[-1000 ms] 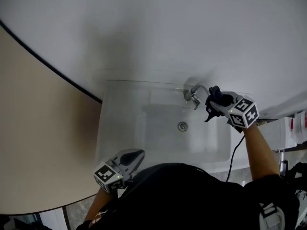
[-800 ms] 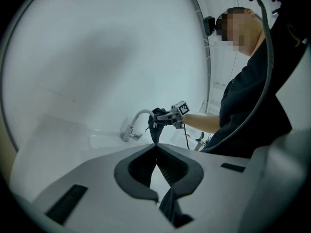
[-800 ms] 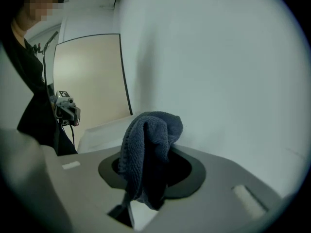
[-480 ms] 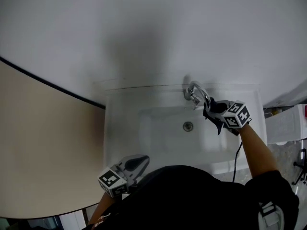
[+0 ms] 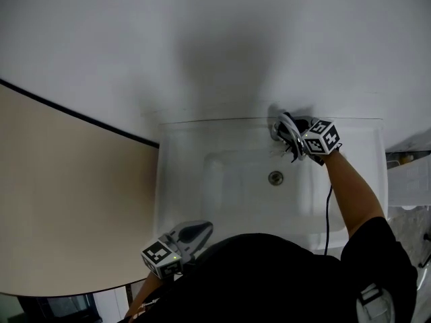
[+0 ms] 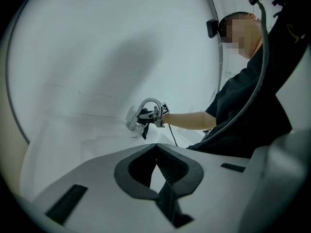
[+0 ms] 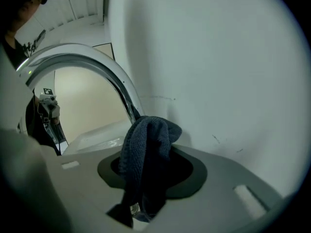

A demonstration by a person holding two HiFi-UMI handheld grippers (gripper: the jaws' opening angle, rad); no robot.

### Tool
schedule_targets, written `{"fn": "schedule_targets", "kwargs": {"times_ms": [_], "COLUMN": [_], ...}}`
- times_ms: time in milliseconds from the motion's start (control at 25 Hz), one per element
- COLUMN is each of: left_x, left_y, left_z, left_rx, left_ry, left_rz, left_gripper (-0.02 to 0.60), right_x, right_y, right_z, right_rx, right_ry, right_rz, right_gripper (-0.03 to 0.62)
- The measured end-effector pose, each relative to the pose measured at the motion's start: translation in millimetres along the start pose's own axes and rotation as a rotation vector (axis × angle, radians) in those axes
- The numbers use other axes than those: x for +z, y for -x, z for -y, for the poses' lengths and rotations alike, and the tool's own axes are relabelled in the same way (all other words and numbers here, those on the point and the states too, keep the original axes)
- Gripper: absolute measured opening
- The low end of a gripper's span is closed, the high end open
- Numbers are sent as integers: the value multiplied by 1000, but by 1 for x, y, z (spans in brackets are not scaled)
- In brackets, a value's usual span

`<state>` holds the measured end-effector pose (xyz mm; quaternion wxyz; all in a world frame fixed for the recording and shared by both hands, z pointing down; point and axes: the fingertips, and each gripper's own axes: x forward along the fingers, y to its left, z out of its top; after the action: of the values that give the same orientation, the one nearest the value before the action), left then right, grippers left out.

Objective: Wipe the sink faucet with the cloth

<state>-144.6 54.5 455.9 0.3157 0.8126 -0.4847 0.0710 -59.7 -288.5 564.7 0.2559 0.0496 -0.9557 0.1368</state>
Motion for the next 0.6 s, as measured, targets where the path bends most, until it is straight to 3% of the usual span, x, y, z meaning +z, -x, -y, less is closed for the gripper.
{"fn": "schedule_targets", "kwargs": {"times_ms": [360, 520, 600], "left_x": [6, 4, 1], "left_y": [-11, 0, 3], "left_z": [1, -7, -10], "left_rx": [-27, -13, -11], "left_ry": [-24, -9, 1], "left_rz": [7, 32, 41], "left_gripper": [1, 1, 1], "right_x": [-1, -6, -5], "right_y": [2, 14, 14], "right_z": [3, 28, 26], "right_rx": [18, -119, -129], "right_ry": [45, -4, -32], "right_rz": [-28, -36, -28], "right_gripper": [147, 133, 133]}}
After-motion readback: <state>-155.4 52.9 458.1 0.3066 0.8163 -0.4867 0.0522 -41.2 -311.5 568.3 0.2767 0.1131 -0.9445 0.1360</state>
